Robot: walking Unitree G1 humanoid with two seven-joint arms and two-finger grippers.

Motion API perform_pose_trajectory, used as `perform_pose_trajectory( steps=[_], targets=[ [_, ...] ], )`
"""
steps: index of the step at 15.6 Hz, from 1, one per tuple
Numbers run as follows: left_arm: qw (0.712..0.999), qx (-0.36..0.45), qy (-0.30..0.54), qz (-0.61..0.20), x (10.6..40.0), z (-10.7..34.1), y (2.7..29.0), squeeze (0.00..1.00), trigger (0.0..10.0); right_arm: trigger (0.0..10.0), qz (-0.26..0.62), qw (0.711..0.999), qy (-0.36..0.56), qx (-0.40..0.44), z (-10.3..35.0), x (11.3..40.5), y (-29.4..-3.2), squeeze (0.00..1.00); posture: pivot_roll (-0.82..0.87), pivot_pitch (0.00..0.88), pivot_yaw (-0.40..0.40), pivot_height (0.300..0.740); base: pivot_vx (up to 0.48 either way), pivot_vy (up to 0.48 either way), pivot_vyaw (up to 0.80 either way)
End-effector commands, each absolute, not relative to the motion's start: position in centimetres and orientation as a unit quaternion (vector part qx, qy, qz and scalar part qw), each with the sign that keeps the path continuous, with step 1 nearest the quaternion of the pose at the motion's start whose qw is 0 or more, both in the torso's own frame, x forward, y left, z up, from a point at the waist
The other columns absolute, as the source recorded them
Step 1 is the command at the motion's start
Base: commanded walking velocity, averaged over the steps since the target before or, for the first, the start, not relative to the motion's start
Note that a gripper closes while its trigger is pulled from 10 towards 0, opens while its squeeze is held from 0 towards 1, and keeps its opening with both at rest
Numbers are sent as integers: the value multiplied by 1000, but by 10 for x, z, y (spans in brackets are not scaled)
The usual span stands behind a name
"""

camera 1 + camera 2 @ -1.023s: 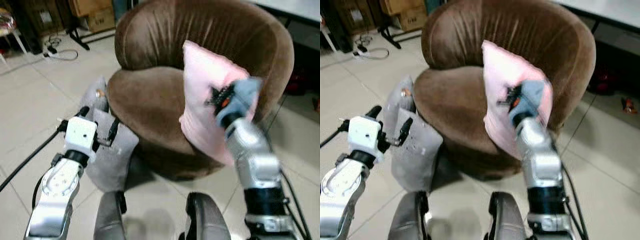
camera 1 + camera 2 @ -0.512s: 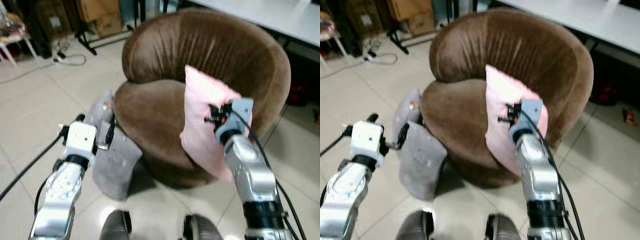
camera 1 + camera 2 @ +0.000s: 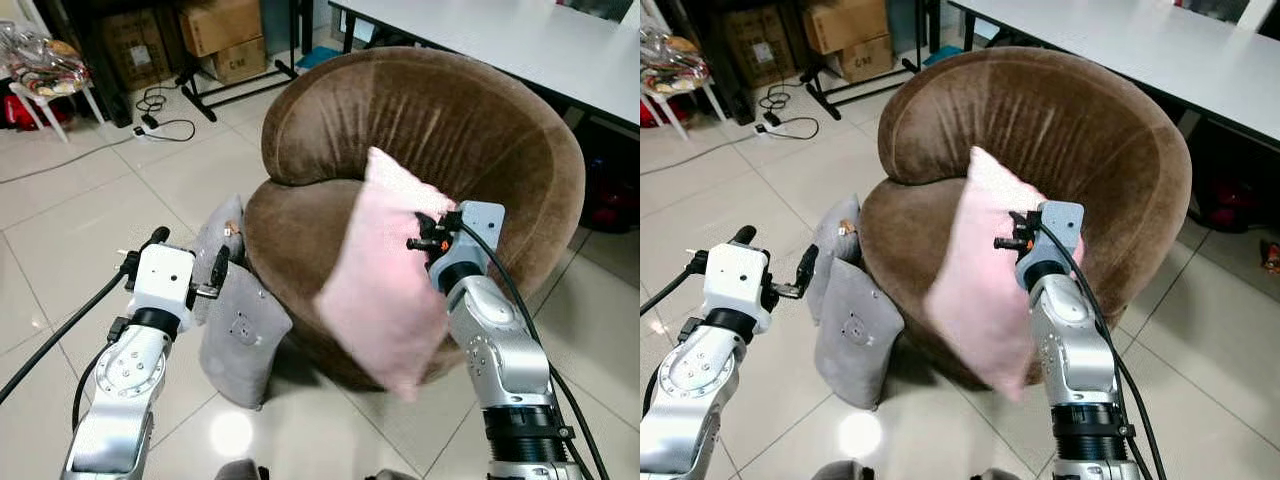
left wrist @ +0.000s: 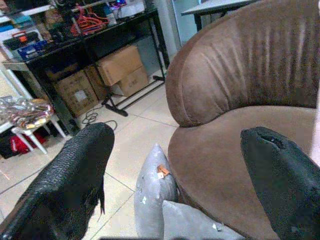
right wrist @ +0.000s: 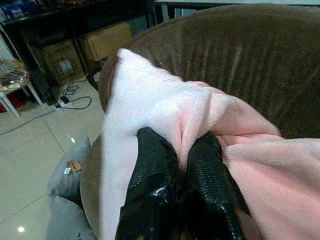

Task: Move the pillow to the sofa from floor

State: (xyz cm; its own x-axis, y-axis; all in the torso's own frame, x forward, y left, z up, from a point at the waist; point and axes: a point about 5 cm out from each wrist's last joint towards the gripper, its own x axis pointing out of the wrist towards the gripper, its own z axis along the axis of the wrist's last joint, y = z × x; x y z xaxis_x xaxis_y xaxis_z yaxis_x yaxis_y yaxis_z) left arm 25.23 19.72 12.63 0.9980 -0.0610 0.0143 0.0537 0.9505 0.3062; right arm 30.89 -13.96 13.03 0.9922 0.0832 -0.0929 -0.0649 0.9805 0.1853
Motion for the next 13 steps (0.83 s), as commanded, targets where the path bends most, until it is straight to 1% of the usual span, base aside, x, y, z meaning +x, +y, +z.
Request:
perform_pose_trajectory(
  steps=[1, 9, 10, 13],
  targets=[
    [988, 155, -17, -19, 254, 128, 199, 0, 10000, 10000, 46, 994, 10, 95, 147, 312, -137, 0, 58, 0, -40, 740, 0, -405, 0],
    [987, 157, -20, -14, 254, 130, 200, 0, 10000, 10000, 56, 993, 14, 107, 145, 312, -132, 0, 67, 0, -48, 740, 0, -423, 0],
    [989, 149, -21, -14, 254, 130, 200, 0, 10000, 10000, 58, 992, 14, 107, 145, 312, -132, 0, 67, 0, -49, 740, 0, -266, 0],
    [990, 143, -14, -9, 256, 131, 201, 0, 10000, 10000, 65, 992, 12, 105, 147, 313, -129, 0, 69, 0, -49, 740, 0, 0, 0]
  ],
)
